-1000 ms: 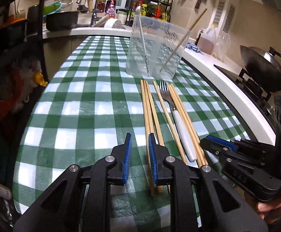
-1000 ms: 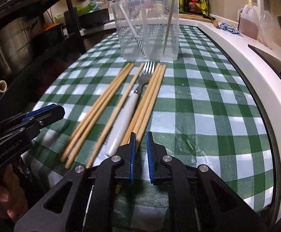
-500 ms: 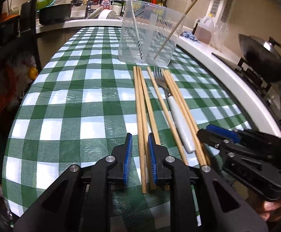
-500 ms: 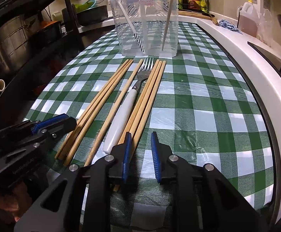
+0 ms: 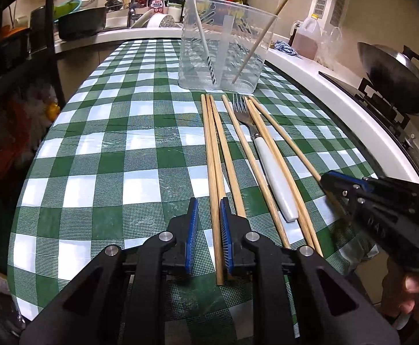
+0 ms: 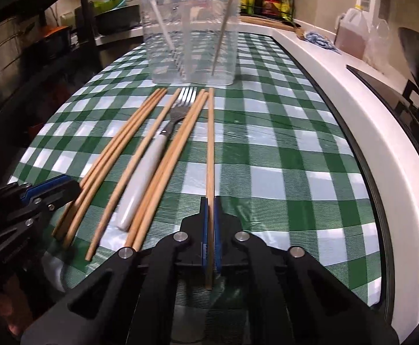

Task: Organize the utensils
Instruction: 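Close the right tool on a wooden chopstick while the left tool grasps another chopstick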

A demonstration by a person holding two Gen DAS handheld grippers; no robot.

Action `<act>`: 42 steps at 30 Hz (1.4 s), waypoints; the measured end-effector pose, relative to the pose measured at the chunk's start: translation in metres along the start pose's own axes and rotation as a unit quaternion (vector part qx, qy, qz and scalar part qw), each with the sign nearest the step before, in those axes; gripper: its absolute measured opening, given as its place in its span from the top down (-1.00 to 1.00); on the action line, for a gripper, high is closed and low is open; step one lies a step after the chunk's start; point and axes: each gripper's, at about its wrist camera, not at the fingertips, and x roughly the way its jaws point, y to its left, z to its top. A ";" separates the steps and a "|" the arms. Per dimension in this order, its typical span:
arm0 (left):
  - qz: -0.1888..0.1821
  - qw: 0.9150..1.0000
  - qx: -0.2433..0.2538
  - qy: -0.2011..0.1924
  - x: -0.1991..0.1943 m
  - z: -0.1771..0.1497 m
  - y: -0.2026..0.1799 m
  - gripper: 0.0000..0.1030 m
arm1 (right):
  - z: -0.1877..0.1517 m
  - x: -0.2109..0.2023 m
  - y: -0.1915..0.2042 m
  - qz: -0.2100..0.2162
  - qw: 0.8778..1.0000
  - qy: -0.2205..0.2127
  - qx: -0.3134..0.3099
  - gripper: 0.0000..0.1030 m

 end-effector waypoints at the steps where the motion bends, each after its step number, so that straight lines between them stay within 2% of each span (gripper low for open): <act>1: 0.008 1.000 0.000 -0.001 0.000 0.000 0.001 0.71 | 0.000 0.001 0.000 0.002 1.000 0.002 0.001 0.81; 3: 0.018 1.000 -0.010 -0.007 -0.002 0.001 0.005 0.73 | -0.001 0.003 0.000 0.010 1.000 0.009 0.004 0.81; 5: 0.008 1.000 -0.015 -0.001 -0.001 0.001 0.006 0.74 | -0.001 0.003 0.001 0.009 1.000 0.008 0.001 0.79; 10: 0.020 0.999 0.031 0.000 0.002 -0.002 -0.010 0.74 | -0.002 0.003 0.001 0.008 1.000 0.009 0.003 0.79; 12: 0.029 0.999 0.031 -0.002 0.002 -0.001 -0.009 0.88 | -0.002 0.003 0.001 0.009 1.000 0.009 0.004 0.86; 21: 0.040 0.999 0.016 -0.008 0.003 0.001 0.002 0.88 | -0.001 0.004 -0.013 -0.005 0.999 0.010 0.038 0.86; 25: 0.041 0.999 0.014 -0.012 0.004 0.001 0.003 0.88 | -0.002 0.003 -0.009 -0.008 0.999 0.008 0.030 0.78; 39: 0.049 0.998 0.019 -0.027 0.004 -0.001 -0.001 0.88 | -0.003 0.003 -0.008 -0.010 1.000 0.003 0.023 0.79; 42: 0.050 0.998 0.021 -0.028 0.005 0.000 -0.002 0.88 | -0.003 0.002 -0.008 -0.011 1.000 0.003 0.020 0.85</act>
